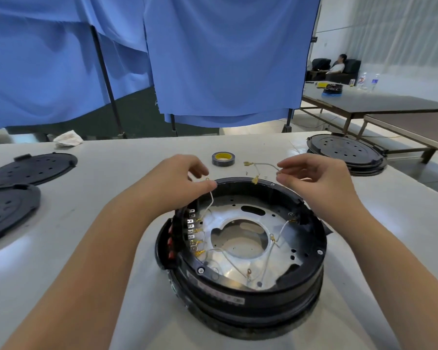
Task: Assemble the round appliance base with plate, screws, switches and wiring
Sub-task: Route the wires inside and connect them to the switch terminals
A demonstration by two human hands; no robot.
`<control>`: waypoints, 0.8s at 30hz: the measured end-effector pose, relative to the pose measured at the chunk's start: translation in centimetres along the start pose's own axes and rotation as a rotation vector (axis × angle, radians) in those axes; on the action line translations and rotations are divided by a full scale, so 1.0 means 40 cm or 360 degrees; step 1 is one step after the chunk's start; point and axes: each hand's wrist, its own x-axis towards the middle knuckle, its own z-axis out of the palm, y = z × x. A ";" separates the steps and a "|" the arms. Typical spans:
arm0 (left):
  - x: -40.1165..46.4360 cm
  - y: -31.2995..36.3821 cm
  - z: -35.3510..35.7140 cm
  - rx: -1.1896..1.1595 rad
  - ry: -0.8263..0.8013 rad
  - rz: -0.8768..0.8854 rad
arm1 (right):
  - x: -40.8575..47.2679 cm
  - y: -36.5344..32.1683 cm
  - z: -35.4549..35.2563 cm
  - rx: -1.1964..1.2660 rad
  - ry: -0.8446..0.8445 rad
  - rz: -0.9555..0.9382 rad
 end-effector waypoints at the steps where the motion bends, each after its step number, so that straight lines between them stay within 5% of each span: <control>1: -0.007 0.011 -0.007 -0.0069 -0.0020 0.0068 | -0.004 -0.008 0.004 -0.0020 -0.0034 -0.0011; 7: -0.029 0.060 0.002 -0.0273 -0.0077 0.0273 | -0.020 -0.030 0.020 -0.0070 -0.0162 -0.0002; 24: -0.025 0.055 -0.004 -0.0513 -0.0149 0.0200 | -0.024 -0.026 0.032 -0.0117 -0.0353 -0.0001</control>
